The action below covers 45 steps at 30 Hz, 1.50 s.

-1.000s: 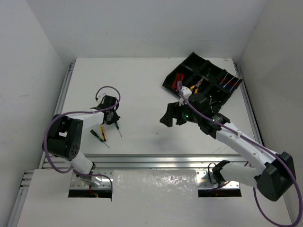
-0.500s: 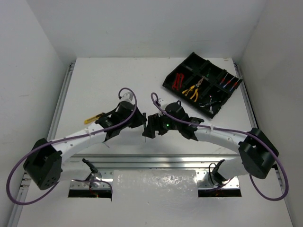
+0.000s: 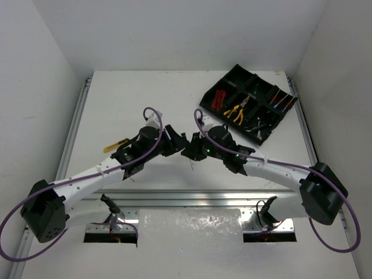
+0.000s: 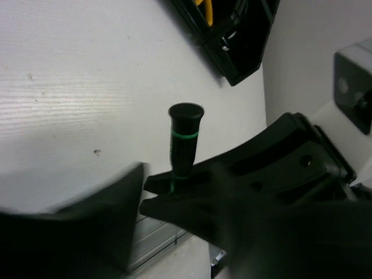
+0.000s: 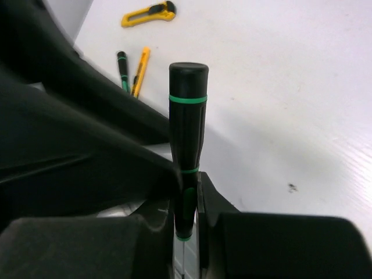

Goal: Sort the tools into containers

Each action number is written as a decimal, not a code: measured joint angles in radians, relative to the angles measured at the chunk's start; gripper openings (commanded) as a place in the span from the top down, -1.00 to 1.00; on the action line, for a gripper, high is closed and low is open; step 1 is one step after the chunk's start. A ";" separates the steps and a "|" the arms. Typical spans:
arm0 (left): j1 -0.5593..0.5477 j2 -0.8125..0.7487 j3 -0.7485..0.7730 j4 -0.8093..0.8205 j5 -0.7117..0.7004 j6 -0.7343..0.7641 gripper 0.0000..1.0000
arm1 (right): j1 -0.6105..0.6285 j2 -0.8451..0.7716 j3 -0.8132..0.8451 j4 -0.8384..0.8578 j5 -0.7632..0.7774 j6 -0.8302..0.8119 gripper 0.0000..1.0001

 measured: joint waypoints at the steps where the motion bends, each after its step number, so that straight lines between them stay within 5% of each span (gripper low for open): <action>1: -0.001 0.000 0.001 -0.007 -0.013 0.001 -0.75 | 0.000 -0.003 0.000 -0.006 0.015 -0.006 1.00; 3: 0.001 0.005 0.026 -0.072 -0.037 0.015 -0.96 | -0.014 -0.007 0.008 -0.044 0.056 -0.017 1.00; 10: -0.005 0.029 0.281 -0.426 -0.279 0.066 -0.99 | -0.370 0.097 0.172 -0.232 0.163 -0.099 1.00; 19: -0.005 -0.171 0.260 -0.628 -0.380 0.134 -0.99 | -0.705 0.529 0.795 -0.421 0.465 -0.320 1.00; 28: -0.005 -0.228 0.186 -0.704 -0.374 0.192 -0.99 | -0.741 0.951 1.339 -0.435 0.641 -0.570 1.00; 37: -0.005 -0.179 0.038 -0.639 -0.323 0.191 -0.98 | -0.768 1.073 1.376 -0.336 0.652 -0.727 0.99; 42: -0.005 -0.225 0.006 -0.641 -0.337 0.150 -0.98 | -0.787 1.120 1.381 -0.315 0.646 -0.734 0.77; 45: -0.005 -0.239 0.006 -0.639 -0.350 0.142 -0.98 | -0.792 1.128 1.377 -0.317 0.641 -0.732 0.48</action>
